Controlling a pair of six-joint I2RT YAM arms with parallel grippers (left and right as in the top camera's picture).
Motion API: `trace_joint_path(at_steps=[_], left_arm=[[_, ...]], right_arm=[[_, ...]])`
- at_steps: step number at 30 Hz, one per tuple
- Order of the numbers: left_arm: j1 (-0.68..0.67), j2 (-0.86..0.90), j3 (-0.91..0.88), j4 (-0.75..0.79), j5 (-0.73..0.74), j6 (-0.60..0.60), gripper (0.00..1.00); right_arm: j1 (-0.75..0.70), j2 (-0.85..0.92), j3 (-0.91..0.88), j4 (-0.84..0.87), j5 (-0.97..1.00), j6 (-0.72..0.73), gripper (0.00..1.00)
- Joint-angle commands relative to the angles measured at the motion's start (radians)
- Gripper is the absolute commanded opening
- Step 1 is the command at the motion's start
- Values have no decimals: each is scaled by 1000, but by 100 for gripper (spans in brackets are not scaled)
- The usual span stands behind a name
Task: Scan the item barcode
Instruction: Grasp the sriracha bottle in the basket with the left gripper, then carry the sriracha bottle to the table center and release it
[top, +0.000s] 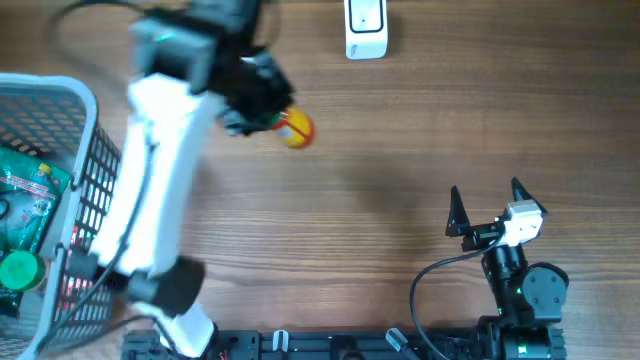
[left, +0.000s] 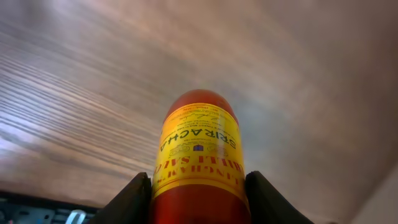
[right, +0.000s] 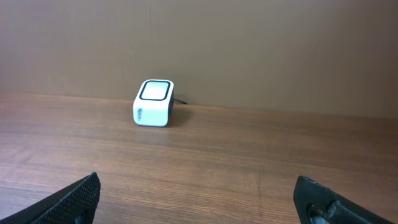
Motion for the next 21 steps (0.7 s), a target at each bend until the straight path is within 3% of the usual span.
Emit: trace_joint_path(at_steps=[1, 8, 13, 18, 20, 21], left_arm=[[-117, 140, 2, 1, -58, 12, 31], [-248, 359, 2, 96, -97, 12, 36], [-296, 417, 2, 144, -192, 12, 36], [-331, 468, 2, 183, -193, 4, 36], [-338, 468, 2, 184, -194, 4, 47], [-339, 468, 2, 183, -194, 4, 57]], right_arm=[[5, -2, -1, 4, 15, 5, 100], [5, -2, -1, 4, 14, 4, 100], [5, -2, -1, 4, 15, 4, 100], [5, -2, -1, 4, 15, 5, 100], [5, -2, -1, 4, 14, 5, 100], [5, -2, -1, 4, 15, 4, 100]])
